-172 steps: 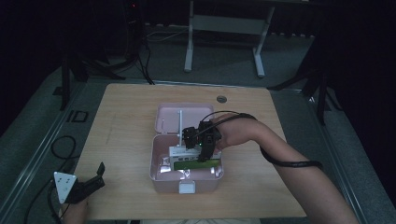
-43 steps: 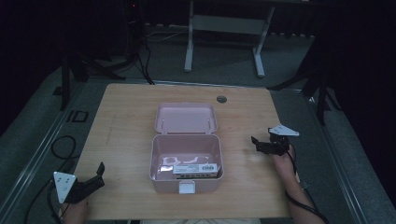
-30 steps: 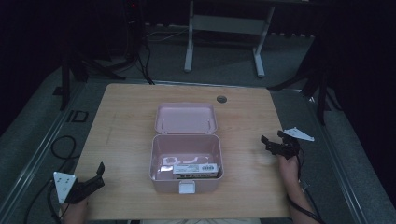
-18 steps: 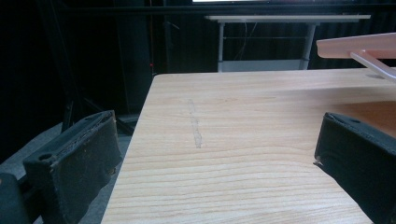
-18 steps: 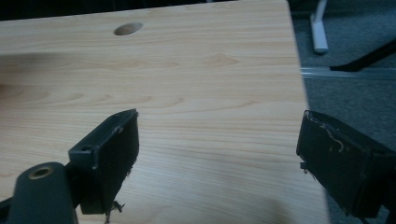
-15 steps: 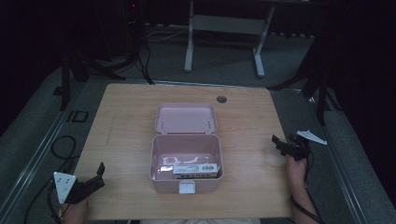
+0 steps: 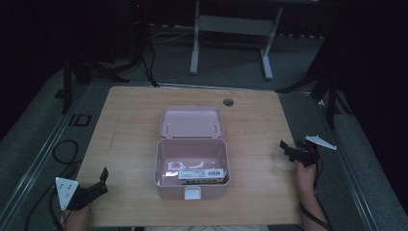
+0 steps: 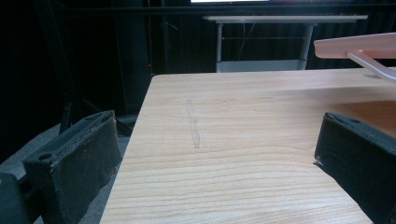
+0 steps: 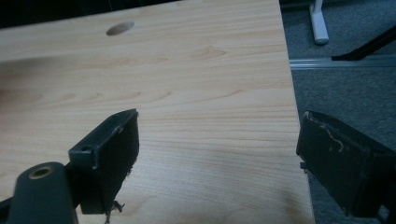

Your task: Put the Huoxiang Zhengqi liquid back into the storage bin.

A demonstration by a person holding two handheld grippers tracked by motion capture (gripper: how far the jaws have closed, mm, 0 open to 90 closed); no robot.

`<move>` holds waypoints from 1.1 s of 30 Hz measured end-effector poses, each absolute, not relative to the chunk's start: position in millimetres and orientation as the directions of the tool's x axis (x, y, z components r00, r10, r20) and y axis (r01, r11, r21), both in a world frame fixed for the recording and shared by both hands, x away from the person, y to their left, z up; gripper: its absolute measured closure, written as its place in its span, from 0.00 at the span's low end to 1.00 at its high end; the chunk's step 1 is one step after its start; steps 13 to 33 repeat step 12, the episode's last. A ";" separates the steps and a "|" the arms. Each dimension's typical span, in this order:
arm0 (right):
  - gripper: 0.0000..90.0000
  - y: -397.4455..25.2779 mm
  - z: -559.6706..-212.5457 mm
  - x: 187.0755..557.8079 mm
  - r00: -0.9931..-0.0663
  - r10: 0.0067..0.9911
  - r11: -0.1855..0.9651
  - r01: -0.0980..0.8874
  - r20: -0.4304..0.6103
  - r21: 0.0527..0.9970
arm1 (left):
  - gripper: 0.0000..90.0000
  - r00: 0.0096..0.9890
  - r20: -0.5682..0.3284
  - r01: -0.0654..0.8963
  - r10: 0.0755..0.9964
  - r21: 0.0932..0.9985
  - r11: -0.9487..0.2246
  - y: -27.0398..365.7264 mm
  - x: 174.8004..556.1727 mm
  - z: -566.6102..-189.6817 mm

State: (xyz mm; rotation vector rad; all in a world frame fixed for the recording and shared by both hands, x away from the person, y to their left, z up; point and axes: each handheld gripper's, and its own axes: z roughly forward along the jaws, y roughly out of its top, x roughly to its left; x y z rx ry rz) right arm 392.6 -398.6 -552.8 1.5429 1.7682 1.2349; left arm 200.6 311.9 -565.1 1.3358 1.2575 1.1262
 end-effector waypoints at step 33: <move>0.14 -390.3 -552.8 394.2 -0.274 0.952 0.030 0.520 0.133 0.854 | 0.00 0.048 0.013 0.126 0.999 0.992 -0.019 312.2 200.8 -565.1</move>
